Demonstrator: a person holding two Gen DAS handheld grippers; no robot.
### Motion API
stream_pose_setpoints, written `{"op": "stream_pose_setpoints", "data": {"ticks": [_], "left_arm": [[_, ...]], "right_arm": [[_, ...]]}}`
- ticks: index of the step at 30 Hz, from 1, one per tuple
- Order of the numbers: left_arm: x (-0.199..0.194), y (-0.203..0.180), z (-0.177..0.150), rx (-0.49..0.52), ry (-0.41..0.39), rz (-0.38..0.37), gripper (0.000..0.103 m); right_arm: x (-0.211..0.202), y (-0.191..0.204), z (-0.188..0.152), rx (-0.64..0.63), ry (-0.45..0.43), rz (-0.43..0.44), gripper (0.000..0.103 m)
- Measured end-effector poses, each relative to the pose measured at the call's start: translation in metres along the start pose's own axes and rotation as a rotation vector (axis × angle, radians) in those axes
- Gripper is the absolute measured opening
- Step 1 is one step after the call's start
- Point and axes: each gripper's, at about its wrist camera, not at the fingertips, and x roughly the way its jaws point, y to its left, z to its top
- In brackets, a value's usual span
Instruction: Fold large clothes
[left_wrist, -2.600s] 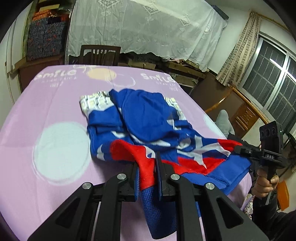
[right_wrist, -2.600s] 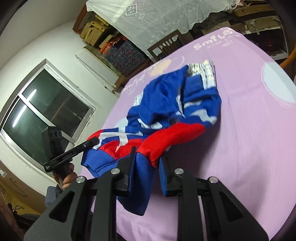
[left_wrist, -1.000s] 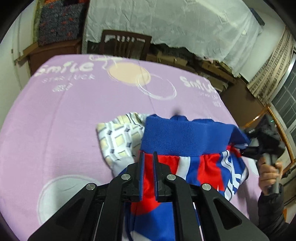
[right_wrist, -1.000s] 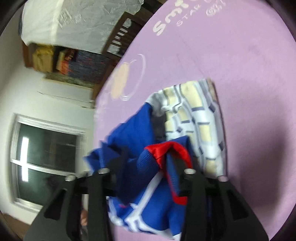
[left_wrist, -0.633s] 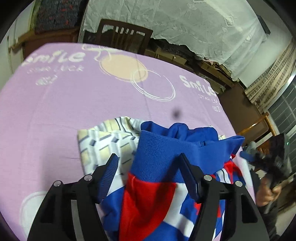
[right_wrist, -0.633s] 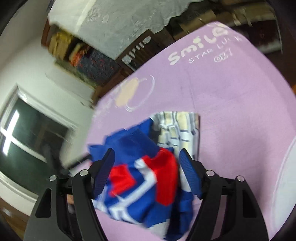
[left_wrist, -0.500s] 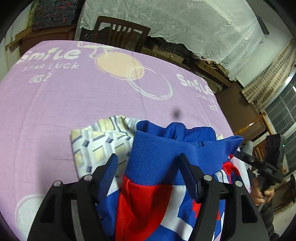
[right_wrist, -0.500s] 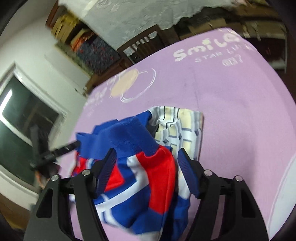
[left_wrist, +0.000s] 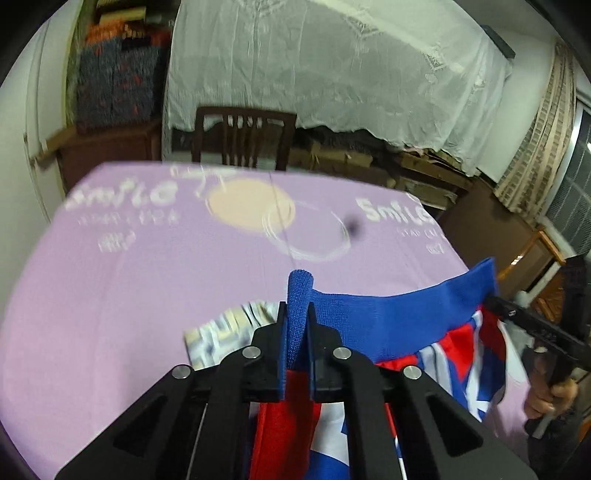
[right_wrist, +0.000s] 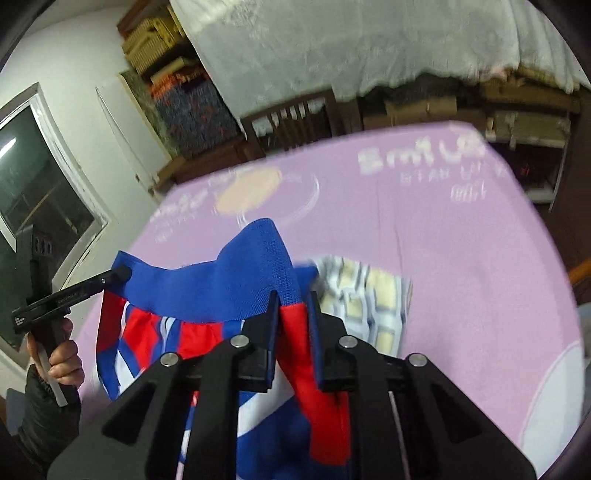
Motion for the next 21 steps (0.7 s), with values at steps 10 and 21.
{"op": "stream_pose_setpoints", "data": {"ticks": [10, 21], "left_arm": [[0.085, 0.013, -0.028, 0.018, 0.152, 0.122, 0.014], [0.061, 0.013, -0.025, 0.015, 0.094, 0.237, 0.049]], "right_arm": [[0.084, -0.034, -0.016, 0.152, 0.141, -0.144, 0.014], [0.078, -0.055, -0.018, 0.250, 0.143, -0.097, 0.031]]}}
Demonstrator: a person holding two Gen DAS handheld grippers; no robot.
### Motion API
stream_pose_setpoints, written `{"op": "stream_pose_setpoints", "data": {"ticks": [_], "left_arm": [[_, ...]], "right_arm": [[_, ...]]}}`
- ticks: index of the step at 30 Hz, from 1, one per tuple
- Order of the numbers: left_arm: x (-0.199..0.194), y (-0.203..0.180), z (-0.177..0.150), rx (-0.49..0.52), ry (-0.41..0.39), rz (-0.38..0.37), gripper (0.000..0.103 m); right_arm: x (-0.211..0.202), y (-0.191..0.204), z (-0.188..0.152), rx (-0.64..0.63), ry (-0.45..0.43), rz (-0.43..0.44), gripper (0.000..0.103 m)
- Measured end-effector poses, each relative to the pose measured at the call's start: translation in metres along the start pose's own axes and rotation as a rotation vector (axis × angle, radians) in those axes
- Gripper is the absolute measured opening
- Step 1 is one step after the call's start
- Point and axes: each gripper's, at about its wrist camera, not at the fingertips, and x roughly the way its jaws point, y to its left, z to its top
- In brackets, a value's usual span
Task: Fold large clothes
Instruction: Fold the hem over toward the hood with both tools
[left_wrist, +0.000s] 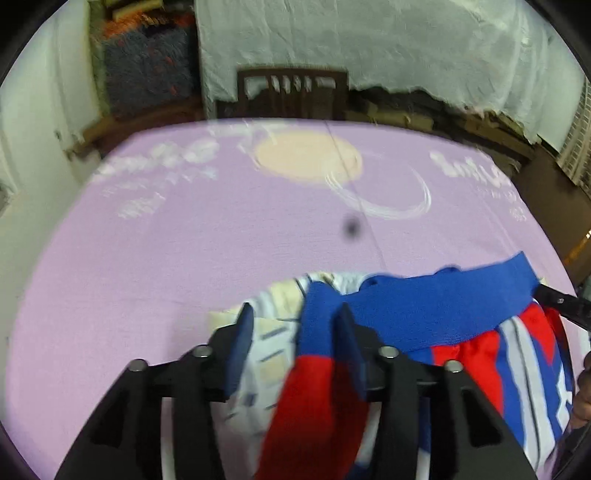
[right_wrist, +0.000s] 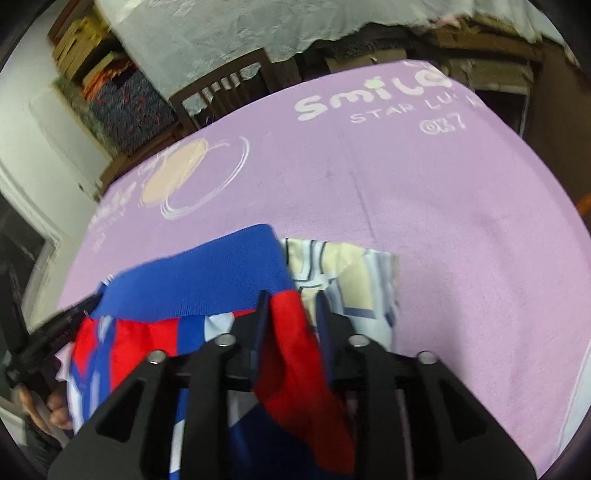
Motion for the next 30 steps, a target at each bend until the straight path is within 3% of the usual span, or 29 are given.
{"op": "stream_pose_setpoints", "data": {"ticks": [4, 8, 10, 14, 19, 22, 24, 30], "left_arm": [[-0.047, -0.013, 0.005, 0.025, -0.071, -0.055, 0.052], [-0.072, -0.046, 0.000, 0.064, -0.100, -0.119, 0.055], [-0.075, -0.061, -0.008, 0.076, -0.102, -0.134, 0.056], [-0.060, -0.075, -0.024, 0.073, -0.061, -0.137, 0.056], [-0.021, -0.075, -0.047, 0.098, 0.029, -0.094, 0.059], [-0.013, -0.085, -0.062, 0.177, -0.014, -0.028, 0.060], [-0.013, -0.092, -0.066, 0.212, -0.032, 0.013, 0.060], [-0.010, -0.087, -0.064, 0.198, -0.026, -0.008, 0.060]], "right_arm": [[-0.051, 0.015, 0.003, -0.027, -0.104, 0.005, 0.035], [-0.073, 0.057, -0.011, -0.111, -0.104, 0.096, 0.034], [-0.078, 0.080, -0.022, -0.170, -0.111, 0.101, 0.034], [-0.068, 0.111, -0.047, -0.256, -0.079, 0.099, 0.034], [-0.033, 0.111, -0.067, -0.278, 0.002, 0.047, 0.034], [-0.008, 0.096, -0.076, -0.260, 0.056, 0.043, 0.033], [-0.006, 0.094, -0.081, -0.278, 0.040, 0.053, 0.033], [-0.006, 0.096, -0.083, -0.300, 0.031, 0.040, 0.033]]}}
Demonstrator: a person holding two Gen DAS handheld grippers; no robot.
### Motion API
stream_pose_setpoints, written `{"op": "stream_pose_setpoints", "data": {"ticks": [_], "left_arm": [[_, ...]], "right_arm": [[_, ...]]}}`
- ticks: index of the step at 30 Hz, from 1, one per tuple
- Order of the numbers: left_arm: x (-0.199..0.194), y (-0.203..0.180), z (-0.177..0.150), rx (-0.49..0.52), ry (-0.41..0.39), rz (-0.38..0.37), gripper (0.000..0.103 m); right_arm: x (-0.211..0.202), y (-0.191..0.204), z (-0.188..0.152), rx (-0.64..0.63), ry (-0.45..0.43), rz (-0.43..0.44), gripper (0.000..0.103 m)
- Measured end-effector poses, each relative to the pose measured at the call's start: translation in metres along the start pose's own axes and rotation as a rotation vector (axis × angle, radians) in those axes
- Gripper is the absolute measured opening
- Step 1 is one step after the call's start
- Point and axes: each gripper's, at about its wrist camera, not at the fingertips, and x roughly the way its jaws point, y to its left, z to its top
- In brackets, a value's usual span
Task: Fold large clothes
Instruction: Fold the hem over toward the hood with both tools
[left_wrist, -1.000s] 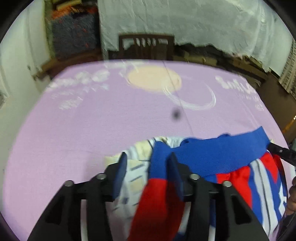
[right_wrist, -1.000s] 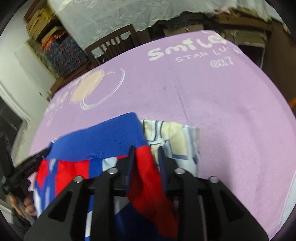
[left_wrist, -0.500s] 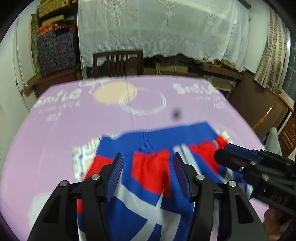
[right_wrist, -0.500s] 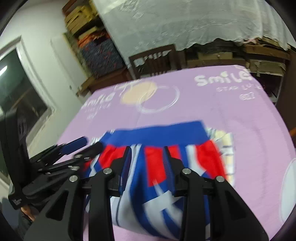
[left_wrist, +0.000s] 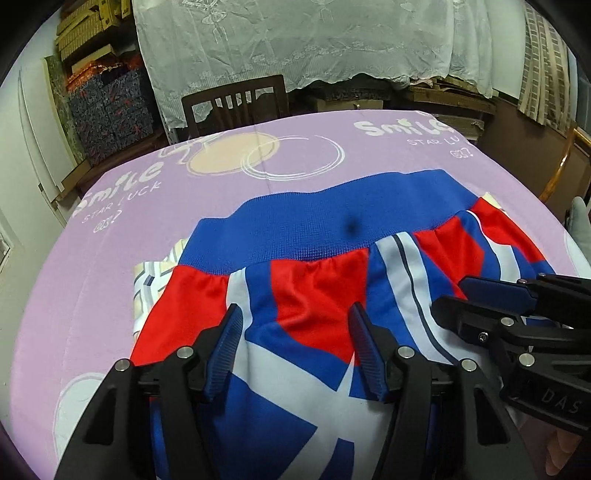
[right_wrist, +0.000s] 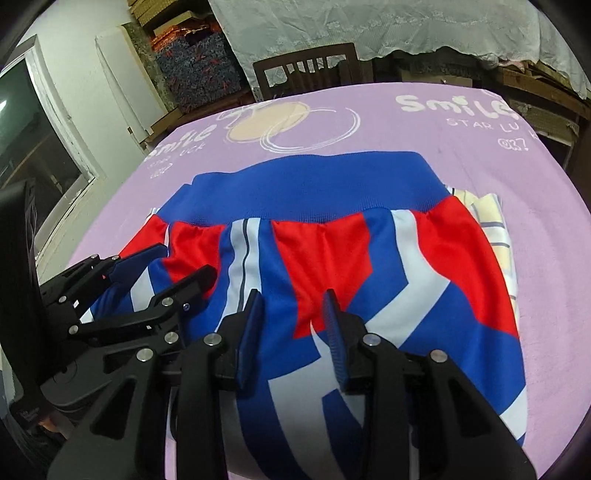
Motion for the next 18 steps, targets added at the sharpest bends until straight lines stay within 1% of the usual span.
{"op": "stream_pose_setpoints", "data": {"ticks": [6, 10, 12, 14, 16, 18], "left_arm": [[-0.004, -0.001, -0.001, 0.001, -0.007, 0.001, 0.061], [-0.010, 0.003, 0.000, -0.011, -0.002, -0.015, 0.060], [-0.015, 0.006, 0.002, -0.017, 0.000, -0.016, 0.060], [-0.030, 0.013, 0.002, -0.032, -0.017, -0.010, 0.060], [-0.042, 0.023, 0.000, -0.058, -0.031, -0.025, 0.060], [-0.049, 0.031, -0.005, -0.081, -0.034, -0.031, 0.060]], "right_arm": [[-0.004, 0.000, 0.000, -0.020, 0.026, 0.008, 0.035], [-0.012, 0.003, 0.002, -0.025, 0.041, -0.009, 0.036], [-0.022, 0.006, 0.002, -0.038, 0.028, -0.025, 0.037], [-0.036, 0.008, 0.000, -0.043, -0.001, -0.041, 0.037], [-0.048, 0.009, -0.005, -0.041, -0.025, -0.058, 0.038], [-0.059, 0.008, -0.014, -0.041, -0.045, -0.096, 0.041]]}}
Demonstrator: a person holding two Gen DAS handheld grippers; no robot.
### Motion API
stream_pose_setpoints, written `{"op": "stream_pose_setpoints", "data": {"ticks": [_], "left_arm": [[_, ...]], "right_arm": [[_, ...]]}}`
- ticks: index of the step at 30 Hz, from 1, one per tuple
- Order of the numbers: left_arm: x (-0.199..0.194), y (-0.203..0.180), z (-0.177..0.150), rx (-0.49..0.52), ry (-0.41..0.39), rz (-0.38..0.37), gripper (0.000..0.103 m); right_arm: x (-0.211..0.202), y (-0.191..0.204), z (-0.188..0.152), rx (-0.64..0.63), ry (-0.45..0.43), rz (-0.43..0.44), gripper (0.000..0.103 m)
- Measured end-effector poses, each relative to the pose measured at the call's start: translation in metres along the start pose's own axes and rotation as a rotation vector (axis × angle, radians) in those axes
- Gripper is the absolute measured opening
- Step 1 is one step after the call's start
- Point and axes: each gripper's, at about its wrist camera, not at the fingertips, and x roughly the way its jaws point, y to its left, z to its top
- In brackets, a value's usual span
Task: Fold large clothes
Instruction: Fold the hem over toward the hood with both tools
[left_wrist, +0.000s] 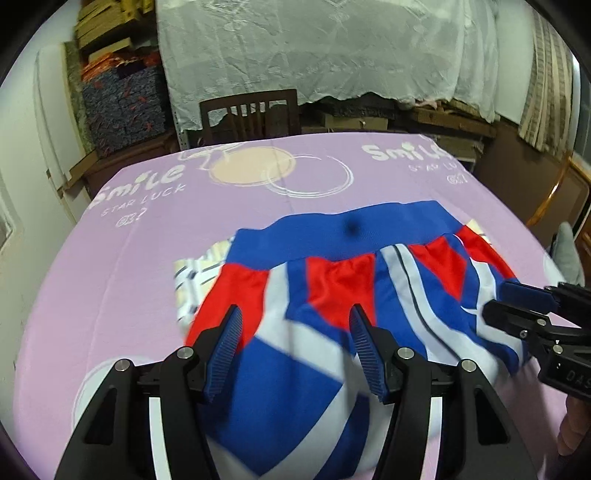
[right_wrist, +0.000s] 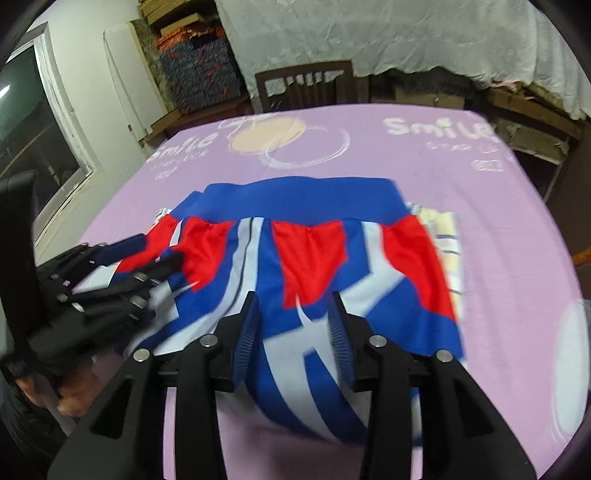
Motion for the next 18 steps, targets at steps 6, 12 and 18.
{"op": "stream_pose_setpoints", "data": {"ticks": [6, 12, 18], "left_arm": [[0.020, 0.002, -0.023, 0.012, 0.064, 0.026, 0.066], [0.023, -0.003, -0.026, 0.054, 0.045, 0.049, 0.068], [0.022, -0.002, -0.028, 0.052, 0.044, 0.050, 0.069]], "right_arm": [[0.011, -0.022, -0.027, 0.032, 0.043, -0.076, 0.056], [0.017, -0.021, -0.030, -0.017, 0.039, -0.107, 0.061], [0.016, -0.022, -0.032, -0.026, 0.037, -0.115, 0.062]]}}
